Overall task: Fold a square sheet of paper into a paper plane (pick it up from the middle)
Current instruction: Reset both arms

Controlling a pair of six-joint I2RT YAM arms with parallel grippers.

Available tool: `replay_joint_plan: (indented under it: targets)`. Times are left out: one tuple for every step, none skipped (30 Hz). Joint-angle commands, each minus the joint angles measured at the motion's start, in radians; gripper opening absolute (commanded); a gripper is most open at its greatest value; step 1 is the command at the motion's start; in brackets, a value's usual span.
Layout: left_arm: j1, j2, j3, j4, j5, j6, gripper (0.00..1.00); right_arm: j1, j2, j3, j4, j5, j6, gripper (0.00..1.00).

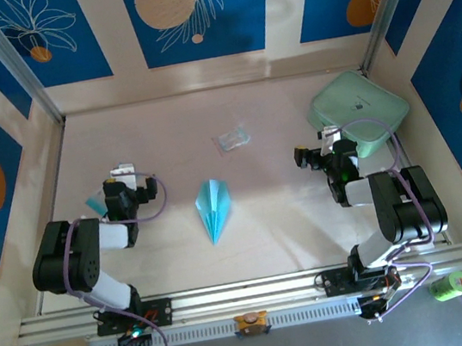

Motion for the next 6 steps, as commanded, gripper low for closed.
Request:
replay_joint_plan:
  targets:
    - [0.008,-0.007,-0.004,0.024,0.017,0.001,1.0,-0.005,-0.006,0.012,0.003,0.001,0.01,0.99]
    - [0.008,-0.008,-0.003,0.023,0.017,0.001,1.0,-0.005,-0.006,0.012,0.003,0.001,0.01,0.99]
    - [0.008,-0.007,-0.003,0.024,0.017,0.001,1.0,-0.005,-0.006,0.012,0.003,0.001,0.01,0.99]
    - [0.008,-0.007,-0.003,0.024,0.017,0.001,1.0,-0.005,-0.006,0.011,0.003,0.001,0.01,0.99]
    - [0.008,-0.007,-0.003,0.024,0.017,0.001,1.0,-0.005,-0.006,0.01,0.004,0.001,0.01,0.99]
    - [0.008,-0.007,-0.003,0.024,0.017,0.001,1.0,-0.005,-0.006,0.009,0.005,0.001,0.01,0.99]
